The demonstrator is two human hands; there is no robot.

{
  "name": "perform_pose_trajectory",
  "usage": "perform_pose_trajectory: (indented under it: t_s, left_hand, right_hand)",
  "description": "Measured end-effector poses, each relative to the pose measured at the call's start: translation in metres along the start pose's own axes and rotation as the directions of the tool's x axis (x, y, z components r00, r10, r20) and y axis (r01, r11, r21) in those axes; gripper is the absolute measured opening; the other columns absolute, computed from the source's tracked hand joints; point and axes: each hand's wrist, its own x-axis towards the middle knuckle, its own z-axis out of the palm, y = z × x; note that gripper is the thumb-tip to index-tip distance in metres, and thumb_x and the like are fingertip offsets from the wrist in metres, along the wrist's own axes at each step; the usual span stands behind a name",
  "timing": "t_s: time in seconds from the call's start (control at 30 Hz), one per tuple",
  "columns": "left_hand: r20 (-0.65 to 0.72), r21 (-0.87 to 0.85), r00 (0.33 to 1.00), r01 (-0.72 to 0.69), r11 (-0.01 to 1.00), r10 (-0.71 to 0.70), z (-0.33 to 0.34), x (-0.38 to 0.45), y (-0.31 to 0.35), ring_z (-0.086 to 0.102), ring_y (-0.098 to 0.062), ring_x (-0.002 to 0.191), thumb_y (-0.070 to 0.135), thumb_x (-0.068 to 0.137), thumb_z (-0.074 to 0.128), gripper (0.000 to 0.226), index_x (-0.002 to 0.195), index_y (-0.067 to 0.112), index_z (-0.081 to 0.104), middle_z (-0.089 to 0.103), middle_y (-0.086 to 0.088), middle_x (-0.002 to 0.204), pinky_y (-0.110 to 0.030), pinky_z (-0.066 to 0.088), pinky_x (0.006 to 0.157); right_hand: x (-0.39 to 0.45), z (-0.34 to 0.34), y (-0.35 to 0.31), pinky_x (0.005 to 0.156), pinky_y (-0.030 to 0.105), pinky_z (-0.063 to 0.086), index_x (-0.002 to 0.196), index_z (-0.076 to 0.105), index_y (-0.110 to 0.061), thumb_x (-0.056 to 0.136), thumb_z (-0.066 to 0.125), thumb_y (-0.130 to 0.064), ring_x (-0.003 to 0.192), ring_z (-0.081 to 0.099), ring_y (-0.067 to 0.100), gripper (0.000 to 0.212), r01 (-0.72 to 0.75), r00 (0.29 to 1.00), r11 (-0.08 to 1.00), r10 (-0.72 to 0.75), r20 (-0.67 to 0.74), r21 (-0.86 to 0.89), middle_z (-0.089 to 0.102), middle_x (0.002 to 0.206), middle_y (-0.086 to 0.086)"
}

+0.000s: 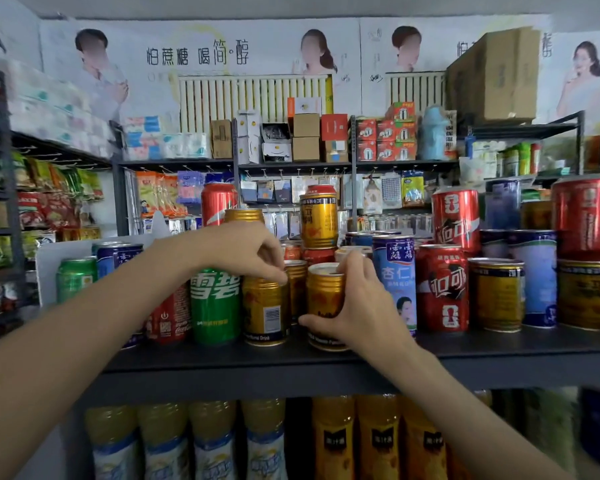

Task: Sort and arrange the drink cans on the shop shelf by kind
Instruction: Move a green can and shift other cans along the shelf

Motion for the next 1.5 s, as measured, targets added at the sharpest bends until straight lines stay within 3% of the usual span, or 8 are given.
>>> perform_pose_trajectory:
  t_s: [0.37,0.6,0.93,1.03,1.13,1.2,1.4,1.5]
  left_hand:
    - [-0.041,0.021,0.999,0.011,1.0,-0.01,0.017,0.002,-0.013,0.058,-0.006,0.1,0.028,0.081,0.069,0.031,0.11,0.023,0.059,0.061,0.007,0.112,-0.028,0.049,0.088]
    - [-0.235,-0.19,0.972,-0.025,0.982,-0.021,0.002,0.009,-0.021,0.062,-0.005,0.092,0.022,0.085,0.064,0.014,0.098,0.019,0.064,0.067,0.005,0.101,-0.025,0.05,0.087]
    - [-0.516,-0.329,0.846,-0.054,0.943,-0.132,0.005,0.017,-0.033,0.059,-0.007,0.093,0.015,0.088,0.058,0.014,0.101,0.017,0.062,0.062,0.005,0.1,-0.009,0.043,0.072]
    - [-0.419,-0.687,0.844,-0.055,0.725,-0.334,-0.003,0.022,-0.029,0.057,-0.015,0.102,0.033,0.091,0.053,0.034,0.121,0.017,0.051,0.056,-0.001,0.119,-0.022,0.046,0.083]
    - [-0.087,-0.995,0.949,-0.069,0.069,-0.302,-0.014,0.026,-0.013,0.061,-0.028,0.102,0.038,0.088,0.054,0.045,0.125,0.014,0.045,0.05,-0.02,0.126,-0.034,0.054,0.085]
    - [-0.123,-0.963,0.954,-0.181,-0.198,-0.272,-0.02,0.029,-0.008,0.059,-0.03,0.103,0.03,0.087,0.057,0.032,0.113,0.012,0.051,0.052,-0.02,0.12,-0.035,0.056,0.082]
    - [-0.36,-0.911,0.848,-0.229,0.344,-0.389,-0.041,0.034,-0.018,0.057,-0.019,0.098,0.028,0.074,0.072,0.06,0.127,0.016,0.046,0.057,-0.007,0.117,-0.029,0.046,0.087]
    - [-0.48,-0.756,0.812,-0.192,0.626,-0.33,-0.041,0.037,-0.018,0.059,-0.012,0.096,0.027,0.081,0.068,0.045,0.121,0.019,0.051,0.061,0.0,0.115,-0.025,0.045,0.081]
  right_hand:
    - [0.02,0.003,-0.018,0.093,0.043,0.043,0.091,0.064,-0.006,0.059,0.066,-0.07,0.106,0.053,0.029,0.072,0.2,0.979,0.784,-0.185,0.086,-0.588,0.06,0.105,0.011]
    - [0.118,-0.037,-0.017,0.102,0.042,0.037,0.142,0.03,-0.018,0.084,0.064,-0.04,0.126,0.038,0.031,0.071,-0.038,0.999,0.985,0.038,-0.006,-0.169,0.043,0.136,0.015]
    - [0.176,0.007,0.0,0.079,0.033,0.047,0.131,0.034,-0.014,0.074,0.076,-0.036,0.104,0.051,0.027,0.074,-0.235,0.972,0.972,0.235,-0.002,-0.001,0.054,0.123,0.01]
    - [0.171,-0.022,-0.012,0.08,0.031,0.051,0.132,0.034,-0.016,0.072,0.077,-0.026,0.101,0.053,0.021,0.074,-0.219,0.971,0.85,0.238,0.022,0.479,0.049,0.124,0.01]
    - [0.159,-0.048,-0.031,0.081,0.034,0.054,0.126,0.042,-0.013,0.073,0.076,-0.021,0.097,0.06,0.024,0.064,-0.223,0.972,0.558,0.189,0.14,0.799,0.056,0.113,0.011]
    - [0.153,-0.057,-0.037,0.084,0.035,0.053,0.118,0.045,-0.014,0.074,0.074,-0.021,0.096,0.061,0.023,0.054,-0.187,0.982,0.537,0.119,0.145,0.823,0.059,0.105,0.01]
    - [0.14,-0.059,-0.04,0.077,0.027,0.05,0.143,0.017,-0.03,0.064,0.081,-0.017,0.094,0.058,0.016,0.102,-0.05,0.959,0.881,-0.09,0.271,0.471,0.048,0.104,-0.006]
    - [0.143,-0.033,-0.036,0.084,0.034,0.053,0.137,0.025,-0.029,0.065,0.083,-0.014,0.099,0.059,0.021,0.094,-0.013,0.975,0.873,-0.097,0.199,0.488,0.051,0.11,-0.003]
